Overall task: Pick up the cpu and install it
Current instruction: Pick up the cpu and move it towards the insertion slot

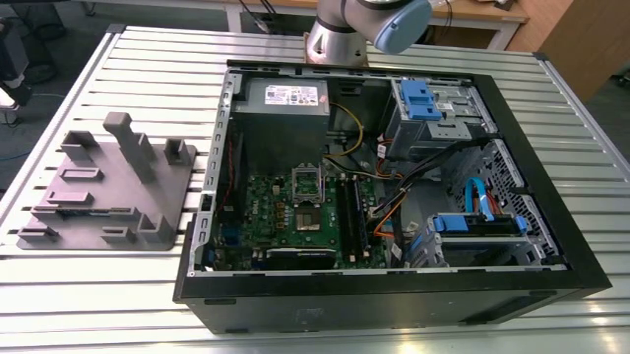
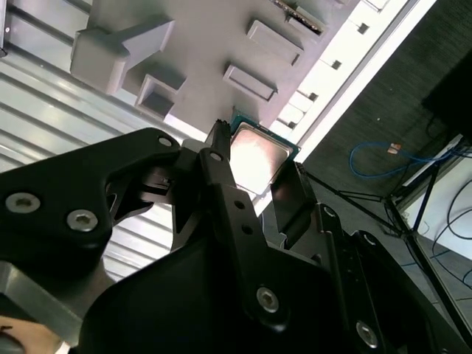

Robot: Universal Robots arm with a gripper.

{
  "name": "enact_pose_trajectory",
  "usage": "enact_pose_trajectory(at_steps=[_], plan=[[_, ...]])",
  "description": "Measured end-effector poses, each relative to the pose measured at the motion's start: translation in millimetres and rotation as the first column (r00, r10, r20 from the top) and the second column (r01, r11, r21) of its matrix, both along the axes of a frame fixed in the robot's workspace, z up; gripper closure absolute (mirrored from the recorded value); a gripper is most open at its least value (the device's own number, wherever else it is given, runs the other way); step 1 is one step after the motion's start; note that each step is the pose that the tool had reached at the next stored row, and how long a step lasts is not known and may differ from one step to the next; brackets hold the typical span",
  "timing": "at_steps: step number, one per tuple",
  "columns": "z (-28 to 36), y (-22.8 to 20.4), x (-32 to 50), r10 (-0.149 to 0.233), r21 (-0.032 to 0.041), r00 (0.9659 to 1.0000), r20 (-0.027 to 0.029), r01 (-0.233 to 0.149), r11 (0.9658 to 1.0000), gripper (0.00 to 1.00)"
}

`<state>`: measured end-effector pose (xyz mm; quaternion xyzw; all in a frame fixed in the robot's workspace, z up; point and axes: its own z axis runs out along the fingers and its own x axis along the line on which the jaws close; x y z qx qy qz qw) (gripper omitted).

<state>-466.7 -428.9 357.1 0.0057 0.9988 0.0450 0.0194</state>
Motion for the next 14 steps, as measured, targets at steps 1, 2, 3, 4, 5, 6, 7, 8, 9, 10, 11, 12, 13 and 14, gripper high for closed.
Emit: enact_pose_trajectory(at_steps=[1,2,3,4,5,6,7,8,9,10,11,12,13,14], plan=[[1.1,0.0,0.0,0.000,0.0001,1.0000,0.0000,0.000,1.0000,0.53],[1.3,0.0,0.0,0.000,0.0002,1.0000,0.0003,0.000,1.0000,0.53],[1.3,0.0,0.0,0.000,0.0002,1.0000,0.0003,0.000,1.0000,0.53],[1.3,0.0,0.0,0.000,0.0002,1.0000,0.0004,0.000,1.0000,0.53],[1.4,0.0,0.1,0.000,0.0002,1.0000,0.0002,0.000,1.0000,0.53],[1.5,0.0,0.5,0.000,0.0001,1.0000,0.0000,0.000,1.0000,0.53],[1.5,0.0,1.0,0.000,0.0000,1.0000,0.0000,0.000,1.0000,0.53],[1.4,-0.1,1.6,0.000,0.0001,1.0000,0.0001,0.000,1.0000,0.53],[1.4,-0.1,2.3,0.000,0.0001,1.0000,0.0001,0.000,1.0000,0.53],[1.5,0.0,3.3,0.000,0.0000,1.0000,0.0000,0.000,1.0000,0.53],[1.4,0.0,4.5,0.000,0.0001,1.0000,0.0001,0.000,1.0000,0.53],[1.4,0.0,5.8,0.000,0.0001,1.0000,0.0000,0.000,1.0000,0.53],[1.4,0.0,7.3,0.000,0.0001,1.0000,0.0000,0.000,1.0000,0.53],[1.4,0.0,8.8,0.000,0.0001,1.0000,0.0001,0.000,1.0000,0.53]])
